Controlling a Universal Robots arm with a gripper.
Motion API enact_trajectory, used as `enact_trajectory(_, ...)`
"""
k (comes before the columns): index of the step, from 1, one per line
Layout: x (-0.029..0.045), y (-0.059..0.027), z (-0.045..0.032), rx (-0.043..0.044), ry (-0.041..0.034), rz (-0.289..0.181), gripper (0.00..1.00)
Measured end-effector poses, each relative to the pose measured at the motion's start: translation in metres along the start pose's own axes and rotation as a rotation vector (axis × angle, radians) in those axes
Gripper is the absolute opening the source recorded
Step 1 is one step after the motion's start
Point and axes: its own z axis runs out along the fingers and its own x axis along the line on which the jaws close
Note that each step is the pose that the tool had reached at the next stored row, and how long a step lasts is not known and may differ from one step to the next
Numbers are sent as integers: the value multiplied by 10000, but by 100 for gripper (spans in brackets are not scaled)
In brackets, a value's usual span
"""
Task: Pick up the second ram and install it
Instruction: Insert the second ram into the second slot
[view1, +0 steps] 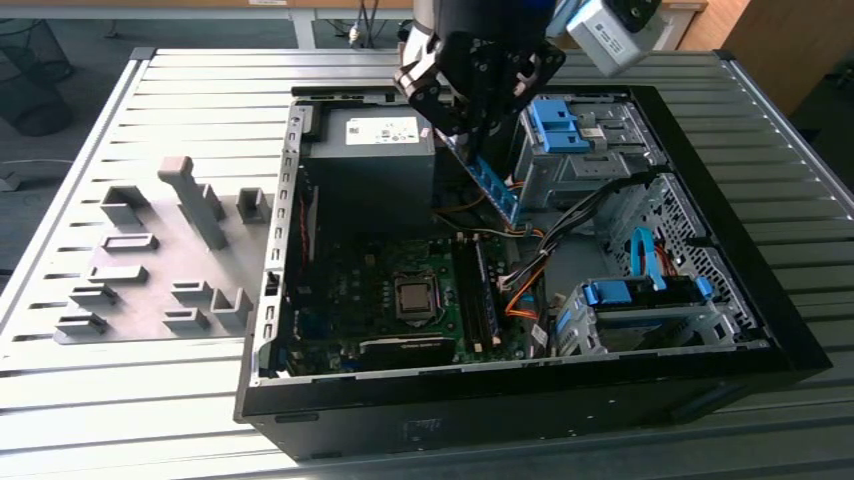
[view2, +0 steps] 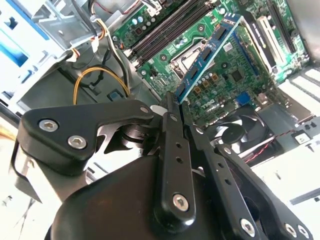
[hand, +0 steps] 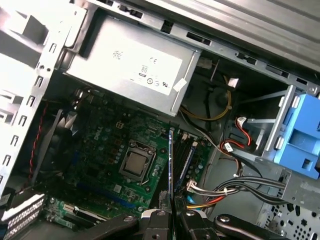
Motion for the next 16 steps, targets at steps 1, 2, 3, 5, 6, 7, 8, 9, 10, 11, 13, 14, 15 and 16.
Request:
enact_trajectory(1, 0, 0, 0, 2, -2, 137, 14)
enact_trajectory(2, 0, 0, 1, 5, -4, 279, 14)
enact_trajectory(3, 0, 0, 1, 7, -5, 425, 14)
enact_trajectory(5, 0, 0, 2, 13, -9, 737, 14)
enact_trajectory(6, 0, 0, 2, 16, -11, 919, 14)
enact_trajectory(7, 0, 0, 2, 19, -13, 1078, 14)
enact_trajectory(8, 0, 0, 2, 22, -14, 1208, 14)
enact_trajectory(9, 0, 0, 2, 23, -15, 1251, 14)
enact_trajectory(10, 0, 0, 2, 22, -15, 1258, 14)
enact_trajectory(11, 0, 0, 2, 22, -15, 1258, 14)
enact_trajectory(13, 0, 0, 2, 22, -15, 1261, 14)
enact_trajectory(14, 0, 0, 2, 23, -15, 1261, 14)
enact_trajectory(15, 0, 0, 2, 22, -16, 1261, 14)
enact_trajectory(16, 0, 0, 2, 23, -15, 1261, 14)
